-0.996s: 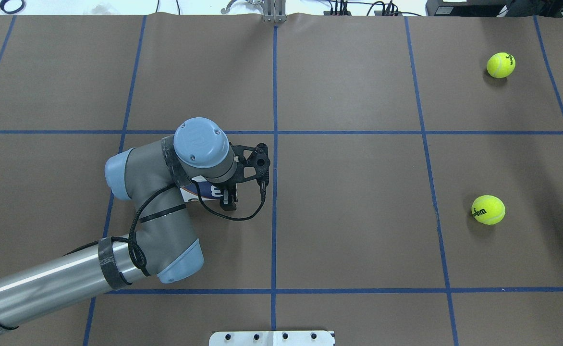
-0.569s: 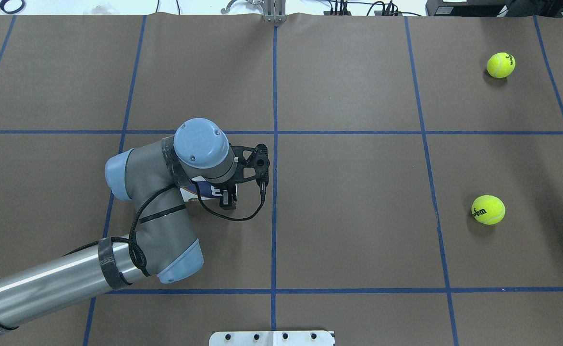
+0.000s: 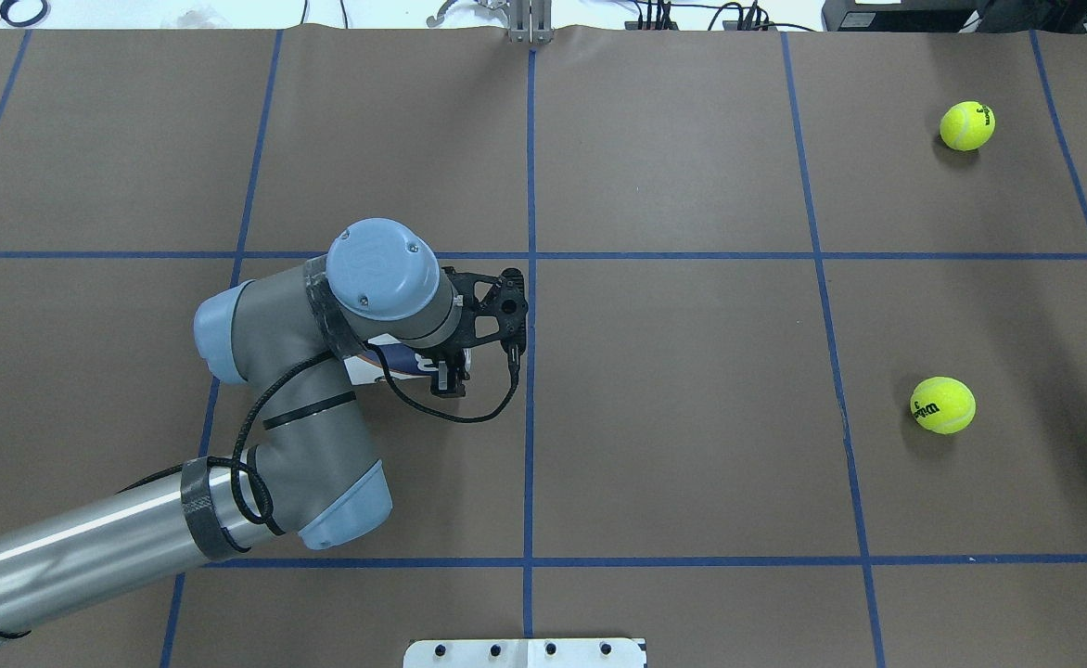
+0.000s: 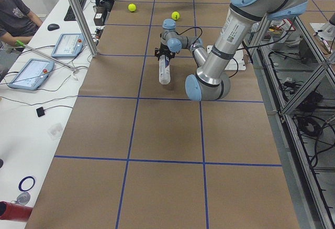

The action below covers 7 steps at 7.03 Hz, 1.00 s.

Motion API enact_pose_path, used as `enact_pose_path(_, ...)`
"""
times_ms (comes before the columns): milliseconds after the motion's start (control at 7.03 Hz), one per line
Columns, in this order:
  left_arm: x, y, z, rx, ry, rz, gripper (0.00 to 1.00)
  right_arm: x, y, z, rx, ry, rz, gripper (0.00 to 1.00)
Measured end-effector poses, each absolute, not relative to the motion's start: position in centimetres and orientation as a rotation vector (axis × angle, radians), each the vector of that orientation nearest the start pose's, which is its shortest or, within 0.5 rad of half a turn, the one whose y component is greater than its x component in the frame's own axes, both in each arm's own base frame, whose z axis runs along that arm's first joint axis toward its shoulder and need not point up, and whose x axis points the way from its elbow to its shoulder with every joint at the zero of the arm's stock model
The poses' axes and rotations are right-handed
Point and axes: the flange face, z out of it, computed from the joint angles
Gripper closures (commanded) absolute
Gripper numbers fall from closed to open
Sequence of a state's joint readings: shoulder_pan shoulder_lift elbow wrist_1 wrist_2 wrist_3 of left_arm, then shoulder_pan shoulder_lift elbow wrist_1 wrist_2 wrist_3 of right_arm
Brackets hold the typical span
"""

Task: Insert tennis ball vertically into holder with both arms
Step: 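Lift the can with the left gripper and stand it upright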

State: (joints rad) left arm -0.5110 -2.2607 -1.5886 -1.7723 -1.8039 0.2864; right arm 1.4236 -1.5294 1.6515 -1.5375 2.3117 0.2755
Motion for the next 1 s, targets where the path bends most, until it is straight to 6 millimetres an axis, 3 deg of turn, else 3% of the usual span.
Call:
enact_pose_path(427, 50.4, -44.8, 14.9, 1.03, 0.735, 1.106, 0.23, -1.0, -52.1, 59.5, -0.008, -0.755, 0.064, 0.0)
enact_pose_path(711, 48.2, -44.6, 12.1, 1.172, 0.908, 0.858, 0.23, -1.0, -52.0, 59.1, 0.0, -0.759, 0.059, 0.0)
enact_pose_path(996, 46.7, -44.3, 10.5, 1.293, 1.064, 0.611, 0.23, -1.1, -51.5, 58.1, 0.014, -0.781, 0.052, 0.0)
